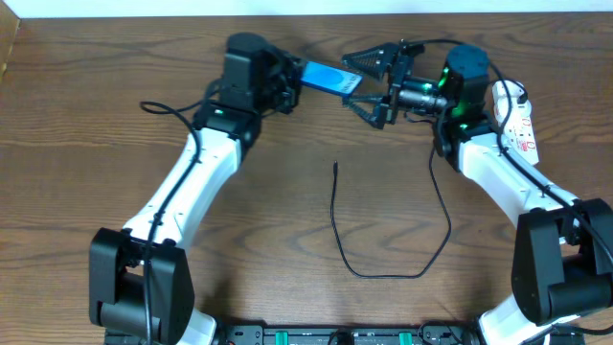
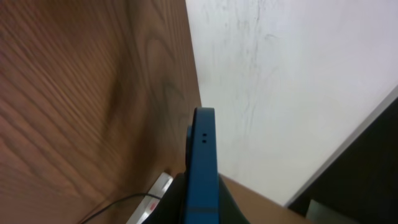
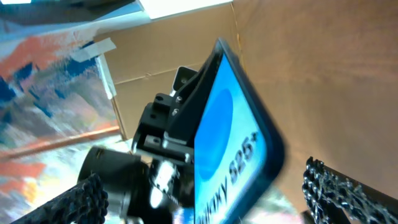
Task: Plug charger to phone and switch on socket
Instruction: 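Open the right gripper and pull it away from the phone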
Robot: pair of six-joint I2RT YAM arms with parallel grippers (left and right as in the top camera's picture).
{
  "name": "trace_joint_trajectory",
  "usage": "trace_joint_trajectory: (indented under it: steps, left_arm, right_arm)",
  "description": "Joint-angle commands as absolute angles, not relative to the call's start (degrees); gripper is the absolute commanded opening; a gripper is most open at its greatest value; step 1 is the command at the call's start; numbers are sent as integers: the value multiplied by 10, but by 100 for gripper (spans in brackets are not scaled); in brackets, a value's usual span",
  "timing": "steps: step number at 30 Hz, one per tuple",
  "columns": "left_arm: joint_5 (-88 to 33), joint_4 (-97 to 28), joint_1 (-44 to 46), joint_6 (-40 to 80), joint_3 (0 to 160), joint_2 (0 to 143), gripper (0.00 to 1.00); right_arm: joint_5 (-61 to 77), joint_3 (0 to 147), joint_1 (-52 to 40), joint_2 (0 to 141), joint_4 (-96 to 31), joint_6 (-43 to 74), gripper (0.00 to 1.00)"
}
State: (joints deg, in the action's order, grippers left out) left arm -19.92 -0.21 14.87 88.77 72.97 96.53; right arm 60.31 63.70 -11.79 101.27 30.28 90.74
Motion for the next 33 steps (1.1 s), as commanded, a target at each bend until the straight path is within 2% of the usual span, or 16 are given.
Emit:
trace_joint_trajectory:
  steps: [1, 9, 15, 25, 33]
  left_arm:
    - [-325, 0, 108, 826, 731, 955, 7]
    - [-604, 0, 5, 579, 731, 955, 7]
    - [-744, -8, -40, 487, 731, 955, 7]
    - [-778, -13, -83, 476, 730, 955, 7]
    - [-778, -13, -103, 476, 730, 955, 7]
  right_arm:
    - [627, 647, -96, 1012, 302, 811, 99]
    - [642, 647, -63, 1012, 298, 735, 99]
    - [613, 647, -67, 1012, 276, 708, 99]
    - [522, 650, -114, 1011, 160, 630, 99]
    - [366, 699, -160, 1011, -58, 484, 99]
